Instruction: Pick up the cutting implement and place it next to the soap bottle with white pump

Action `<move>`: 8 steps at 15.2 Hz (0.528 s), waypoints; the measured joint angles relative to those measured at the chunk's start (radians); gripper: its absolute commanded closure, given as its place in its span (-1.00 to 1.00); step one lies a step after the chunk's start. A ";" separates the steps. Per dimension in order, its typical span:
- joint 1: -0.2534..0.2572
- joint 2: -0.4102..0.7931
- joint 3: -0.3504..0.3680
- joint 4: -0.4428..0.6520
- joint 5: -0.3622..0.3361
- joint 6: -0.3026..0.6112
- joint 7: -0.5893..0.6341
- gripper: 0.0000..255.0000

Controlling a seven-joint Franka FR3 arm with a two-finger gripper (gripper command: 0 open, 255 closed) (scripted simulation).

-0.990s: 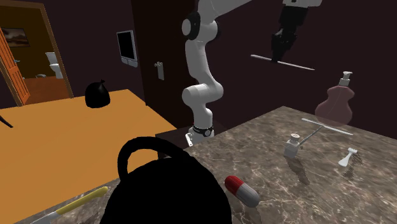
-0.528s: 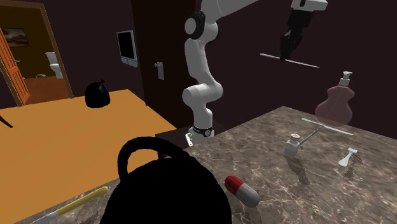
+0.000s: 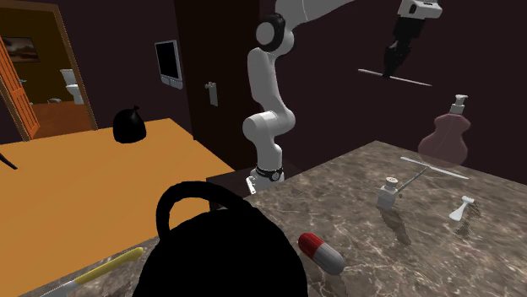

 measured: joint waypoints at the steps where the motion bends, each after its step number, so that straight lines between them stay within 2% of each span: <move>1: 0.009 0.013 0.023 0.006 0.004 0.012 0.032 1.00; 5: 0.047 0.103 0.115 0.100 -0.001 0.022 0.168 1.00; 8: 0.056 0.112 0.132 0.076 -0.001 0.058 0.190 1.00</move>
